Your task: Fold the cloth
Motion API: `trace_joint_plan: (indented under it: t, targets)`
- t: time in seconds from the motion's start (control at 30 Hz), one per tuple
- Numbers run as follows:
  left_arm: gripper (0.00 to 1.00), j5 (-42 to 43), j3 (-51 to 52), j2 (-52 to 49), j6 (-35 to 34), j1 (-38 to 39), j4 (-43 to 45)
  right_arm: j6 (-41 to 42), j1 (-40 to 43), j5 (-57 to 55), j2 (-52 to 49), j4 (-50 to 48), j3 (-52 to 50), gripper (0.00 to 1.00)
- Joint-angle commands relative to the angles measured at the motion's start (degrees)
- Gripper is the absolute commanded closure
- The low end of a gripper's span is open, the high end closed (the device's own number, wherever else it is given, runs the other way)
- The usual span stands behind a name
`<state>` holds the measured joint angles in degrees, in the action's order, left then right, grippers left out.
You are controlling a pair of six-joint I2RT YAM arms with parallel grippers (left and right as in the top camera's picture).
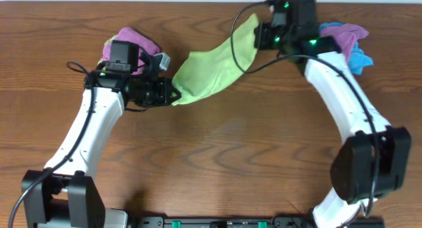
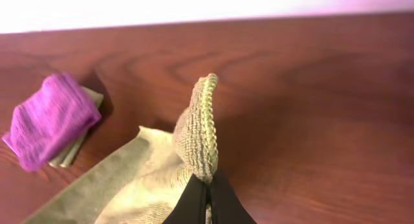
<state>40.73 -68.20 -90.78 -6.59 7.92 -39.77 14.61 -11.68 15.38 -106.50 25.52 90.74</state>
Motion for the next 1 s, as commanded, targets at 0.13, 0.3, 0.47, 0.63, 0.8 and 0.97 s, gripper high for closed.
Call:
trace_joint_plan:
  t: [0.13, 0.3, 0.47, 0.63, 0.8, 0.97]
  targets:
    - [0.94, -2.5, -1.3, -0.2, -2.9, 4.9, 1.8, -2.0, -0.1, -5.1, -1.1, 1.5, -0.2, 0.99]
    - [0.94, -2.3, -1.3, -0.2, -5.4, 5.6, 3.5, -2.0, -0.1, -4.8, -1.0, 2.4, -0.2, 0.99]
    - [0.94, -0.2, -1.7, -0.2, -7.7, 5.5, 4.4, -2.1, -0.1, -4.8, 0.2, 9.7, 0.0, 0.99]
    - [0.94, -0.4, -3.0, 1.5, -6.1, 5.5, 3.6, -7.9, -0.6, -4.9, 4.4, 20.7, 0.0, 0.99]
    - [0.94, -8.9, -3.0, 6.1, -2.5, 5.5, -1.3, -13.2, -0.8, -4.9, 8.0, 31.1, -1.1, 0.98]
    - [0.94, -14.3, -3.0, 11.2, -2.2, 5.5, -7.8, -14.3, -0.8, -4.4, 14.0, 35.6, -8.9, 0.98]
